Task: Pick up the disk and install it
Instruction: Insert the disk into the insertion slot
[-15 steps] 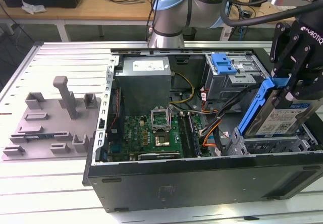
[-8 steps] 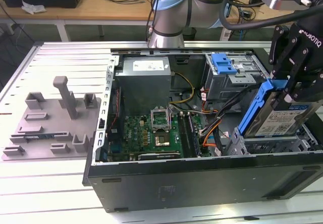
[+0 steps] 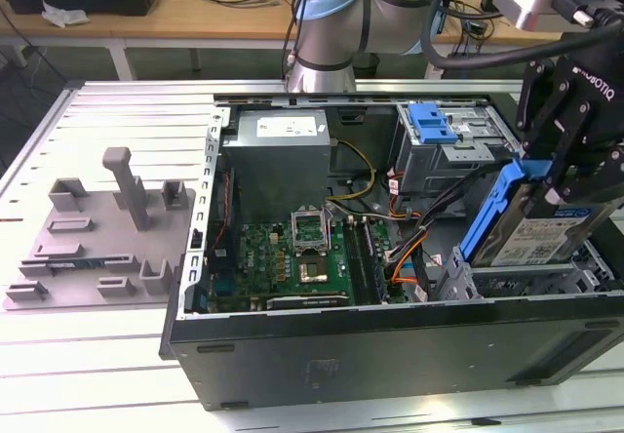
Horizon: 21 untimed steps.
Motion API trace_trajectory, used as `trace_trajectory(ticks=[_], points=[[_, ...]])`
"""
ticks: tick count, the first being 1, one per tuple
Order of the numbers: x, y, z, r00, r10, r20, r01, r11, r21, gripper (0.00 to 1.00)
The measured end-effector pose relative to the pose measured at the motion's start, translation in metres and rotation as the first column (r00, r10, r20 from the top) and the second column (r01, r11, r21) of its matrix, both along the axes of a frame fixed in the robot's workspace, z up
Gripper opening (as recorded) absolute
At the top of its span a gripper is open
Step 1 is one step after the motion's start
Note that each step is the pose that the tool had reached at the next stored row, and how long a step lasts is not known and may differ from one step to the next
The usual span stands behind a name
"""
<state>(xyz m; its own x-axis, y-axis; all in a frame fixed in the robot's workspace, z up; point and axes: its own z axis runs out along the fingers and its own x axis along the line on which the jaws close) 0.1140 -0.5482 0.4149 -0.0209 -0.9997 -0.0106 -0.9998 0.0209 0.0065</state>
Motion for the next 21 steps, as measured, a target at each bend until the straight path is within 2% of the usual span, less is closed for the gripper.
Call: trace_trajectory(ticks=[8,12,13,15,21], points=[[0.0000,0.0000,-0.0079,1.0000,0.000,0.0000,0.000,1.0000,0.0000,0.36],[0.0000,0.0000,-0.0088,1.0000,0.000,0.0001,0.000,1.0000,-0.0001,0.36],[0.0000,0.0000,-0.0088,1.0000,0.000,0.0001,0.000,1.0000,-0.0001,0.38],[0.0000,0.0000,-0.0089,1.0000,0.000,0.0001,0.000,1.0000,-0.0001,0.50],[0.0000,0.0000,-0.0090,1.0000,0.000,0.0001,0.000,1.0000,0.0000,0.50]])
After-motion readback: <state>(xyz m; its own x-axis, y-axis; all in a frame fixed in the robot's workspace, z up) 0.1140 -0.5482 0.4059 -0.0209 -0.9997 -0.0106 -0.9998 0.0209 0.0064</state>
